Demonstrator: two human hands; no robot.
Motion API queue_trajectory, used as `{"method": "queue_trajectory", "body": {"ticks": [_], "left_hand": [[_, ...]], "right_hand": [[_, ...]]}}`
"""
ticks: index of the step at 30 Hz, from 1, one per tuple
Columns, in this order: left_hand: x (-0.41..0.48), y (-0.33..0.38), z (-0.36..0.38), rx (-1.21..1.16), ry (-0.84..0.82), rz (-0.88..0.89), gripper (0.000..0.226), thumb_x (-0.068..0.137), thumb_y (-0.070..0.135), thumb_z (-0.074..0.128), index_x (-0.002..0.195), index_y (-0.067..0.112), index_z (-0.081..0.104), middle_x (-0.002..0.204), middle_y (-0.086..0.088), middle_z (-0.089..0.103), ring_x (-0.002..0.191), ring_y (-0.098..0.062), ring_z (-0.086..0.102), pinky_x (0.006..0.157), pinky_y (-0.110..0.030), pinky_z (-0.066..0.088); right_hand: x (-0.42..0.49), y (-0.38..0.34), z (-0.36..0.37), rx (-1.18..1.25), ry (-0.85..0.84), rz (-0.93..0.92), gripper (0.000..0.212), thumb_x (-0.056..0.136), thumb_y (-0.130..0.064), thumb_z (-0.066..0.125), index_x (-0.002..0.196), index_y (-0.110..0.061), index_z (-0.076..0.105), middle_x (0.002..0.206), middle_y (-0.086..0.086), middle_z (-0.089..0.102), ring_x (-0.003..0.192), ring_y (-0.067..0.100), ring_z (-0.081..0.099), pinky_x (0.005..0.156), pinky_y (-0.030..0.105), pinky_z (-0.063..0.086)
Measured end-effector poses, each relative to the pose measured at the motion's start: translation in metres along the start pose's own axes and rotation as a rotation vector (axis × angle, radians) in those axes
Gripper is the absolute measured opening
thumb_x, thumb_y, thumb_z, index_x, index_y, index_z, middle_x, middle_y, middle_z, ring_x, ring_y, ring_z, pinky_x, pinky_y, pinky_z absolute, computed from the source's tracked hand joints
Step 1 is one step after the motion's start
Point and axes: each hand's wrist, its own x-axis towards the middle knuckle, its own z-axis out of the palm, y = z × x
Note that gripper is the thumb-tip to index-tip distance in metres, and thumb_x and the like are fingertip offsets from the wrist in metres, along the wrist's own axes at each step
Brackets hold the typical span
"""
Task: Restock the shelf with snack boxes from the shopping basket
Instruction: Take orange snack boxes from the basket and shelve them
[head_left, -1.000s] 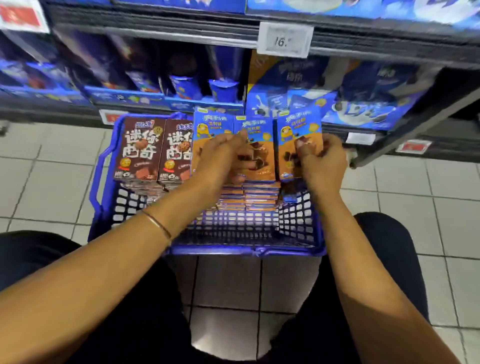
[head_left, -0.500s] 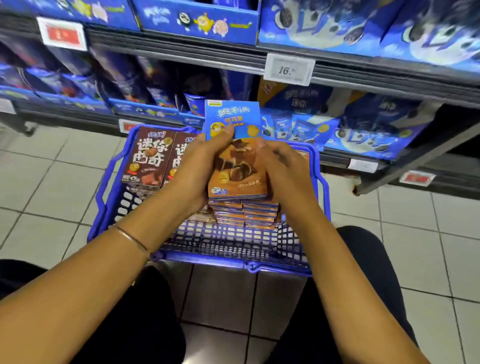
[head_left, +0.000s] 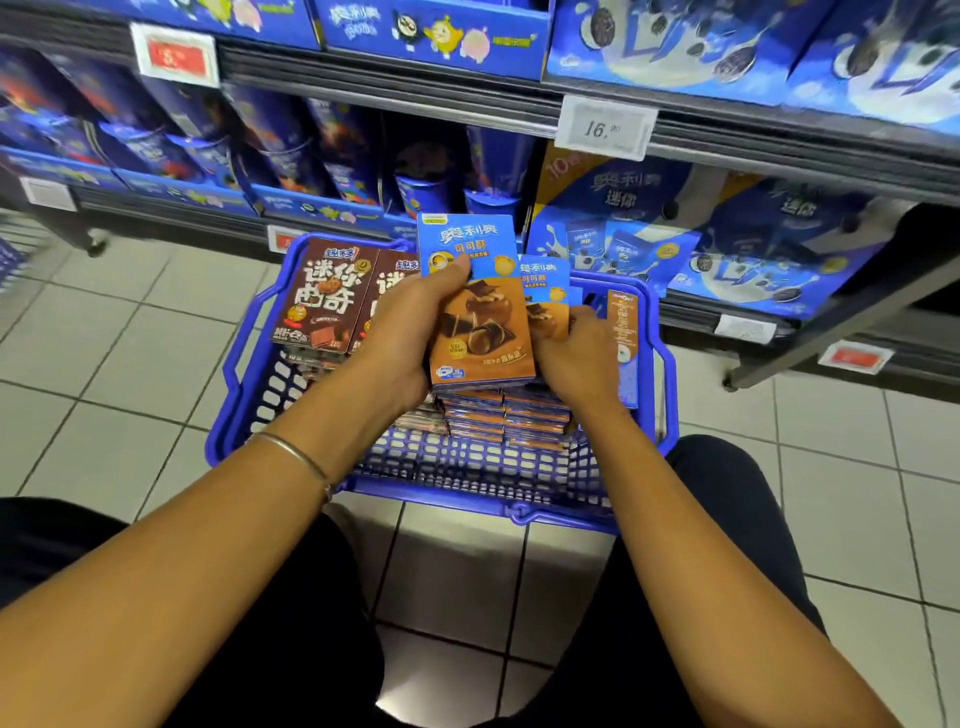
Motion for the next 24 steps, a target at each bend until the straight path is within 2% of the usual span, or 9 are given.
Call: {"method": "queue_trajectory", "body": {"ticks": [3, 6, 9, 11, 14, 16, 18, 21, 24], "left_hand": [[0.001, 0.002, -0.002, 0.001, 0.001, -0.007, 0.041, 0.1, 0.032, 0.07, 0.13, 0.004, 0.07, 0.116, -0.017, 0.078, 0.11, -0.038, 0.075, 0.089, -0.052, 0.064], [0.0, 0.003, -0.005, -0.004, -0.01, -0.015, 0.043, 0.1, 0.039, 0.068, 0.13, 0.008, 0.071, 0.117, -0.016, 0.078, 0.107, -0.036, 0.076, 0.086, -0.05, 0.065], [-0.001, 0.004, -0.01, -0.045, -0.02, -0.001, 0.046, 0.104, 0.05, 0.058, 0.13, 0.014, 0.072, 0.118, -0.012, 0.079, 0.104, -0.034, 0.078, 0.082, -0.049, 0.066], [-0.001, 0.004, -0.013, -0.084, -0.002, 0.012, 0.048, 0.106, 0.055, 0.049, 0.127, 0.018, 0.072, 0.117, -0.011, 0.079, 0.104, -0.033, 0.078, 0.081, -0.048, 0.066], [-0.002, 0.003, -0.015, -0.128, 0.054, 0.03, 0.051, 0.107, 0.057, 0.044, 0.124, 0.019, 0.073, 0.117, -0.011, 0.079, 0.107, -0.033, 0.076, 0.082, -0.046, 0.065], [-0.003, 0.003, -0.015, -0.145, 0.062, 0.037, 0.053, 0.107, 0.059, 0.041, 0.119, 0.019, 0.074, 0.117, -0.012, 0.079, 0.105, -0.032, 0.076, 0.079, -0.045, 0.066], [-0.005, 0.003, -0.015, -0.155, 0.057, 0.039, 0.057, 0.107, 0.062, 0.039, 0.12, 0.02, 0.074, 0.116, -0.012, 0.079, 0.103, -0.032, 0.077, 0.075, -0.047, 0.066], [-0.007, 0.003, -0.015, -0.171, 0.01, 0.057, 0.062, 0.106, 0.066, 0.034, 0.116, 0.021, 0.075, 0.108, -0.011, 0.081, 0.091, -0.031, 0.08, 0.061, -0.045, 0.066], [-0.007, 0.002, -0.016, -0.157, -0.056, 0.087, 0.073, 0.105, 0.07, 0.029, 0.105, 0.021, 0.083, 0.106, -0.011, 0.081, 0.091, -0.03, 0.08, 0.062, -0.042, 0.065]], "right_hand": [[-0.007, 0.0, -0.002, 0.096, 0.047, -0.008, 0.045, 0.088, -0.044, 0.073, 0.121, -0.02, 0.056, 0.115, 0.005, 0.068, 0.11, 0.029, 0.063, 0.084, 0.049, 0.056], [-0.01, -0.003, -0.012, 0.214, 0.116, -0.022, 0.034, 0.088, -0.034, 0.078, 0.112, -0.029, 0.054, 0.106, -0.002, 0.071, 0.096, 0.017, 0.069, 0.081, 0.045, 0.058], [-0.01, -0.013, -0.031, 0.301, 0.174, -0.017, 0.034, 0.088, -0.035, 0.078, 0.116, -0.028, 0.06, 0.101, -0.006, 0.073, 0.091, 0.011, 0.07, 0.078, 0.035, 0.058], [-0.01, -0.023, -0.044, 0.388, 0.183, -0.019, 0.034, 0.088, -0.033, 0.077, 0.118, -0.026, 0.063, 0.094, -0.008, 0.076, 0.086, 0.009, 0.073, 0.077, 0.034, 0.059], [-0.016, -0.041, -0.058, 0.513, 0.127, -0.056, 0.034, 0.092, -0.026, 0.074, 0.123, -0.017, 0.065, 0.096, -0.001, 0.079, 0.086, 0.013, 0.076, 0.075, 0.035, 0.061], [-0.024, -0.05, -0.064, 0.57, 0.067, -0.09, 0.03, 0.094, -0.021, 0.07, 0.123, -0.015, 0.067, 0.093, -0.001, 0.08, 0.082, 0.012, 0.077, 0.068, 0.026, 0.058], [-0.032, -0.059, -0.064, 0.594, -0.005, -0.134, 0.023, 0.096, -0.019, 0.067, 0.118, -0.015, 0.07, 0.088, -0.002, 0.08, 0.079, 0.011, 0.077, 0.065, 0.023, 0.057], [-0.044, -0.069, -0.054, 0.559, -0.082, -0.186, 0.019, 0.097, -0.023, 0.066, 0.114, -0.016, 0.073, 0.09, 0.0, 0.08, 0.084, 0.014, 0.076, 0.072, 0.027, 0.059], [-0.054, -0.072, -0.034, 0.472, -0.112, -0.226, 0.018, 0.098, -0.028, 0.064, 0.113, -0.022, 0.073, 0.092, -0.008, 0.078, 0.089, 0.008, 0.074, 0.077, 0.029, 0.057]]}}
